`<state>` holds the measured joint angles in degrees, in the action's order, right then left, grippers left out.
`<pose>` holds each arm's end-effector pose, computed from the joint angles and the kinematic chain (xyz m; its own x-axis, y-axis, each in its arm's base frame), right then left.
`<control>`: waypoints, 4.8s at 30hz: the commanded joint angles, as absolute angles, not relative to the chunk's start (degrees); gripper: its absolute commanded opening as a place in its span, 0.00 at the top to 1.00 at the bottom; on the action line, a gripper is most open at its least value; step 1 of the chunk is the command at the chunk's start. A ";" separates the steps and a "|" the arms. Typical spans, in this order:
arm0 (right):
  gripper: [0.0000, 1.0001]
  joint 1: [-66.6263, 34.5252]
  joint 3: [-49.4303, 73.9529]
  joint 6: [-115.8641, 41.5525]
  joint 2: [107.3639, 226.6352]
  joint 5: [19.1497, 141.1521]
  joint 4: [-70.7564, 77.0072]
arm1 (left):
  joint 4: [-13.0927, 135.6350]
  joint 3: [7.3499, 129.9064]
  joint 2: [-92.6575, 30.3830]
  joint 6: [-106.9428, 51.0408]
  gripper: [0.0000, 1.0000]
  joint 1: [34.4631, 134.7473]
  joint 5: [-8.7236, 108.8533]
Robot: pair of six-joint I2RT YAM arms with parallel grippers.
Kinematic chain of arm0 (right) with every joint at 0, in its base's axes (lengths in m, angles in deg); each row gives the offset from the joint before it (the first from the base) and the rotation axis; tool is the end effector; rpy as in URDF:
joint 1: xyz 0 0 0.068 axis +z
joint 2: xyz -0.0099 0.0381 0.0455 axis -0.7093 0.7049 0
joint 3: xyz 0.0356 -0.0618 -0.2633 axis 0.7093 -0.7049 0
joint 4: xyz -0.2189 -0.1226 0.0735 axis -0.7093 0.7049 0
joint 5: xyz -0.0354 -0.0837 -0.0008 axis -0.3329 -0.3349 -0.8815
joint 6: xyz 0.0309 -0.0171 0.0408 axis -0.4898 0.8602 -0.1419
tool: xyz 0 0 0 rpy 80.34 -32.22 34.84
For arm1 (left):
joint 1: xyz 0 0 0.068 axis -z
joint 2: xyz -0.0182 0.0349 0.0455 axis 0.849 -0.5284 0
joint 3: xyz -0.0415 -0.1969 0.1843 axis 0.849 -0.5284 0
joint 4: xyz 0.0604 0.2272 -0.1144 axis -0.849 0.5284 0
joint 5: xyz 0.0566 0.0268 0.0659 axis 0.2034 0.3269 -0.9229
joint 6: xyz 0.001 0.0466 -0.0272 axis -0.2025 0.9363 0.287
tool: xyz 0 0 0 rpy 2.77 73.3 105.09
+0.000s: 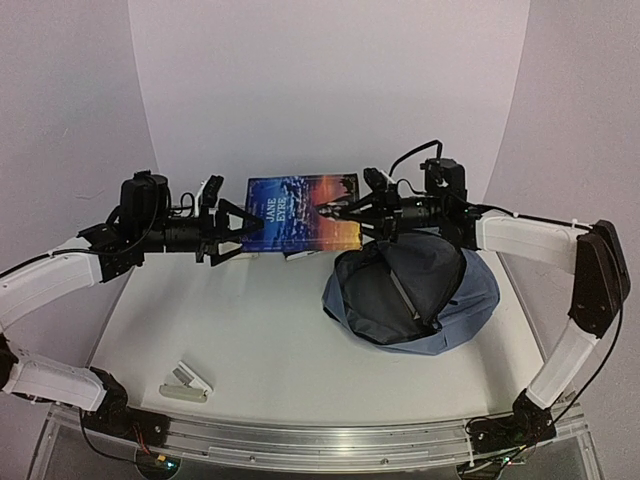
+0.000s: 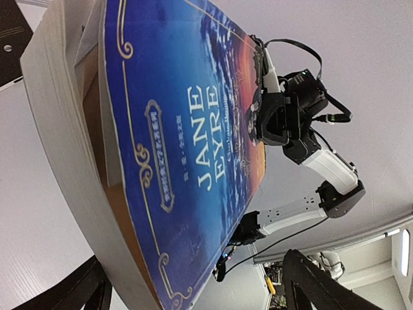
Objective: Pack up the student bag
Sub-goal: Pick up the stationery from the center of the board, then place the stationery in the student bag.
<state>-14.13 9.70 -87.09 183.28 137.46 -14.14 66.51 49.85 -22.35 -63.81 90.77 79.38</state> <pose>0.3175 0.2288 0.3174 -0.8882 -0.1214 -0.4431 -0.4467 0.0022 0.8947 0.2118 -0.1616 0.3294 -0.8383 -0.1560 -0.5224 0.4478 0.3497 -0.8229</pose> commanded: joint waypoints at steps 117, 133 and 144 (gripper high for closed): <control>1.00 -8.26 24.60 -32.49 185.94 85.34 35.57 | -7.09 45.71 -61.74 -95.47 1.00 99.98 80.65; 1.00 -8.12 25.15 -34.47 185.33 87.83 35.44 | 7.98 63.76 -77.25 -96.62 0.99 106.43 64.78; 1.00 -8.21 24.55 -34.78 185.15 87.30 35.49 | 30.86 60.28 -67.76 -92.79 0.37 109.67 52.91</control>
